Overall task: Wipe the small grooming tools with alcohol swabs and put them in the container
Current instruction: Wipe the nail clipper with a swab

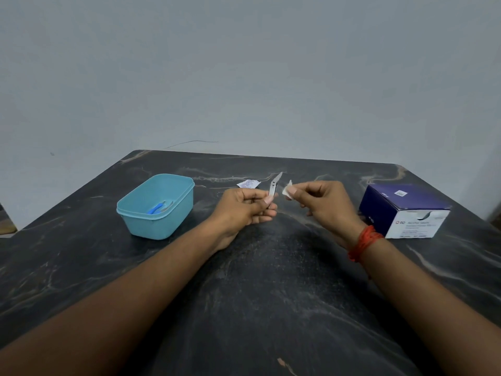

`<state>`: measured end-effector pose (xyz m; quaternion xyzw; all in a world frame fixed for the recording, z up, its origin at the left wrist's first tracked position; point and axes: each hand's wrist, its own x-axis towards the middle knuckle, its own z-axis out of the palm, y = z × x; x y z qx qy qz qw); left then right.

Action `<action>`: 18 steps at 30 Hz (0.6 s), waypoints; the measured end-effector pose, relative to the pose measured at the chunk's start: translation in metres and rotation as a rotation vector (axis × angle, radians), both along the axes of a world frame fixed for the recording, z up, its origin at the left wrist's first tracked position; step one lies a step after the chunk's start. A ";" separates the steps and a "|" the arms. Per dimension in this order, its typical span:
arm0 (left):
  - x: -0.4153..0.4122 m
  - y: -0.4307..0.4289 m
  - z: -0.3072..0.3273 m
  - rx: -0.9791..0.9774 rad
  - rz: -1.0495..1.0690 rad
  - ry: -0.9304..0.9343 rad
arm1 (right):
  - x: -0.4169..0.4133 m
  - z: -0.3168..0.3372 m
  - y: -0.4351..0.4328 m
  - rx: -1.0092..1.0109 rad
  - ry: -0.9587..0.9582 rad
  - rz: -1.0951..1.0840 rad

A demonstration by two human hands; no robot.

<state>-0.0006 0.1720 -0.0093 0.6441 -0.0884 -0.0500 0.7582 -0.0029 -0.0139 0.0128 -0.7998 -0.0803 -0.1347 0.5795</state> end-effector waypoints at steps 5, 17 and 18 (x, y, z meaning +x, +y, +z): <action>0.001 0.000 -0.001 -0.024 0.016 -0.039 | -0.001 -0.002 0.004 0.102 0.027 0.033; 0.001 0.000 -0.003 -0.035 -0.002 -0.047 | 0.000 -0.001 0.001 0.321 0.251 0.099; 0.001 0.000 -0.003 -0.037 -0.007 -0.046 | -0.001 -0.001 0.000 0.332 0.251 0.106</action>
